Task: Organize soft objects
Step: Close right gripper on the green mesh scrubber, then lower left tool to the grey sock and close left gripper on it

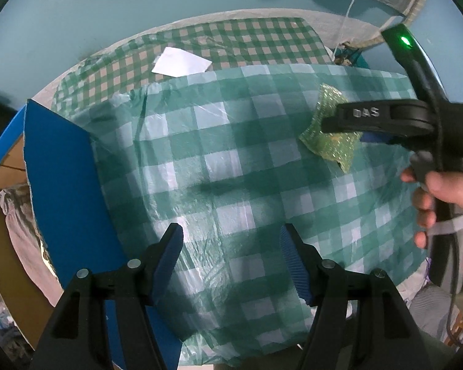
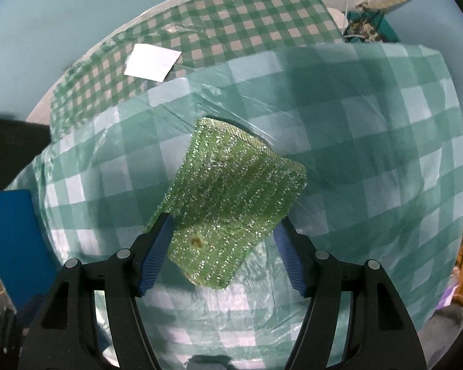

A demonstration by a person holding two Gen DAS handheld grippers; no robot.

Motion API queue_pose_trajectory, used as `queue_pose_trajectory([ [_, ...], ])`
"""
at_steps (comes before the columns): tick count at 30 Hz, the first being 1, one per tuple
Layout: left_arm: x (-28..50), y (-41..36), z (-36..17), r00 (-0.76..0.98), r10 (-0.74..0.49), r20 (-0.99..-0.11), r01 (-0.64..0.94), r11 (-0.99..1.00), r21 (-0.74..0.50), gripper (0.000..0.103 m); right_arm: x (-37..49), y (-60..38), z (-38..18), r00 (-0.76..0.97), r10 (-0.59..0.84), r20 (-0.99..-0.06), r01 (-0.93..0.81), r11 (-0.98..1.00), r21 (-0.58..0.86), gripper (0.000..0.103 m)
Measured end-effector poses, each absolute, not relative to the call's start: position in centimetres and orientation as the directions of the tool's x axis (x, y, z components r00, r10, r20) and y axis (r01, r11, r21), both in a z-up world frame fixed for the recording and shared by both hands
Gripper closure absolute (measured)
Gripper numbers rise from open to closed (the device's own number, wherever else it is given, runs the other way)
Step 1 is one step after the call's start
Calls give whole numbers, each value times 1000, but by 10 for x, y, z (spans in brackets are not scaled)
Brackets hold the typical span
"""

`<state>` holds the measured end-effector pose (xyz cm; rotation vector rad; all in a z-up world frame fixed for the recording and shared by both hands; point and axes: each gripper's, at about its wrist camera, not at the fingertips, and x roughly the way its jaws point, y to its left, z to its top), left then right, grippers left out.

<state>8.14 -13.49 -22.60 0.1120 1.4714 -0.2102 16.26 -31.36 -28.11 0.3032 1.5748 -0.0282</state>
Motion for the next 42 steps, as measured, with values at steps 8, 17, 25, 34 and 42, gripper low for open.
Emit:
queue_pose_trajectory([
  [8,73,-136,-224,78,-68,-995,265,963,-45,36,166,-288,-283,-3,41,-999,121,992,40,36],
  [17,63,-134,-228,61,-80,-995,261,963,-61,36,161,-269,-277,20,69,-997,-18,998,68,85],
  [25,52,-131,-225,62,-83,-995,264,962,-64,36,144,-269,-275,1,148,-989,-44,988,148,89],
  [34,34,-138,-222,57,-113,-992,284,954,-93,33,105,-282,-266,-10,194,-981,-40,980,194,89],
  [42,13,-151,-229,20,-142,-990,302,944,-130,28,70,-300,-256,-3,212,-977,-21,977,212,89],
])
